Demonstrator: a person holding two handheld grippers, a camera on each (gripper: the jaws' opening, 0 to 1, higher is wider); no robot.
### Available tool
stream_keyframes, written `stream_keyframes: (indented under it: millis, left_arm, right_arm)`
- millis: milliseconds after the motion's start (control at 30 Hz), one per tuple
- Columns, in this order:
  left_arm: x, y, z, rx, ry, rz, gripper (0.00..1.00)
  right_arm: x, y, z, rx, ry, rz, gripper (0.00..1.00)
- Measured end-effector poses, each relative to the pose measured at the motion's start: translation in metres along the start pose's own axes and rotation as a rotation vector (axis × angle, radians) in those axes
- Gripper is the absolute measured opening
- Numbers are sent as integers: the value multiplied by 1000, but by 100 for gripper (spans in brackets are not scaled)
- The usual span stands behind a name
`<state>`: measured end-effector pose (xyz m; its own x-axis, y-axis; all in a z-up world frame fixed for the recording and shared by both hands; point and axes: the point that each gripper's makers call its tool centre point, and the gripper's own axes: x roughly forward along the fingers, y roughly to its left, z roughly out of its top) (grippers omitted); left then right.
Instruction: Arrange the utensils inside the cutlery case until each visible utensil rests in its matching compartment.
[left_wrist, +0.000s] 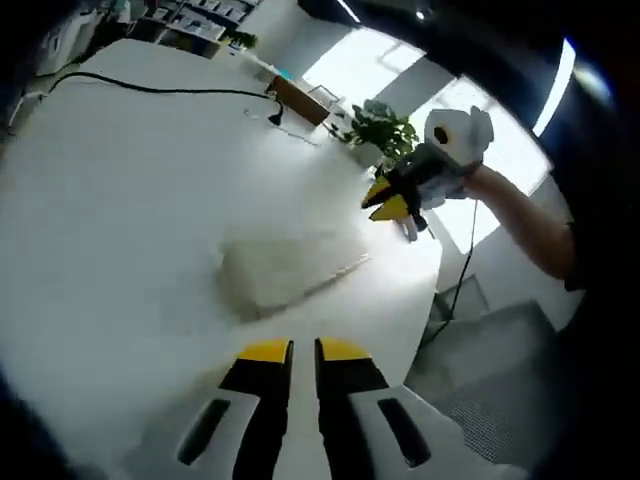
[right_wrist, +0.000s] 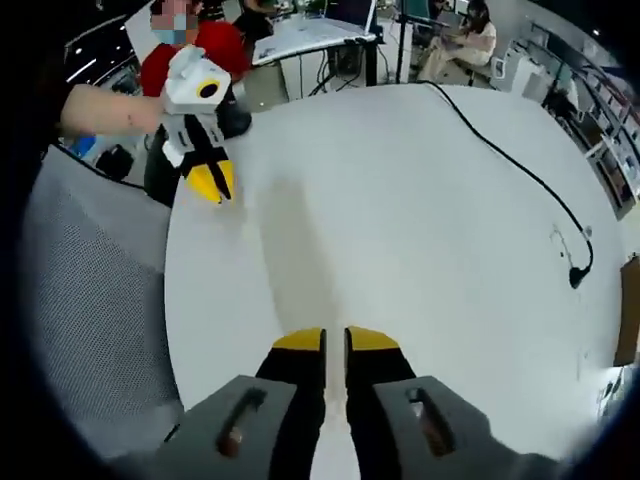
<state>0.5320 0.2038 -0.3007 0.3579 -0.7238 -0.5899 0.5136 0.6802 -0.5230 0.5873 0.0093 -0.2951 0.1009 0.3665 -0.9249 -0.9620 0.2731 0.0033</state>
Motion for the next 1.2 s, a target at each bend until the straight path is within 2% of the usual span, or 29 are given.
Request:
stream_keyframes:
  millis: [67,133,167,200,233,267,333,400,467,500,533,567,600,700,733,767,800,867,933,1033,1067,1100,1200]
  left_arm:
    - [5,-2,15,-4,7,-3,4]
    - [13,-3,20,-10,34,-12,3]
    - [16,-5,19,-2,58,-14,2]
    - [21,-1,15,25,113,11,1]
    - [24,6,14,55,133,39,1]
    - [27,10,11,114,174,78,1]
    - [29,12,9,187,210,112,1]
    - [31,10,3,206,255,112,1]
    - [31,16,0,236,299,147,1]
    - [33,12,5,243,278,127,1]
    - [34,13,5,221,305,150,1]
    - [34,14,5,235,326,152,1]
    - [34,14,4,265,366,155,1]
    - [34,14,3,282,430,187,1]
    - [34,16,0,295,469,208,0]
    - [30,25,-5,357,529,251,0]
    - [31,17,-3,315,508,253,0]
    - [33,18,-1,301,522,266,0]
    - [33,19,-1,290,527,270,0]
    - [32,21,-1,266,520,257,0]
    - [31,21,-1,252,511,251,0]
    - [31,20,-2,254,510,250,0]
    - [33,19,-1,263,509,247,0]
  right_arm:
    - [4,5,-11,57,2,15,0]
    - [8,12,-16,85,4,27,0]
    - [9,14,-18,86,13,27,0]
    - [12,17,-21,84,33,23,0]
    - [14,20,-23,82,45,29,0]
    - [17,23,-24,79,56,33,0]
    - [21,24,-23,80,59,30,0]
    - [25,22,-25,91,76,21,0]
    - [26,19,-26,92,84,15,0]
    - [27,19,-26,94,88,17,0]
    - [28,20,-26,92,93,20,0]
    - [30,20,-29,72,112,22,0]
    - [30,20,-30,60,118,17,0]
    - [28,21,-28,55,129,22,0]
    - [29,20,-27,44,134,27,0]
    - [29,20,-26,52,144,30,0]
    - [30,20,-26,66,165,31,0]
    - [31,20,-26,74,199,25,0]
    - [31,19,-27,0,235,17,0]
    - [31,19,-27,30,235,18,0]
    - [31,19,-28,78,220,25,0]
    - [31,18,-28,89,207,23,0]
    - [28,20,-29,63,172,28,0]
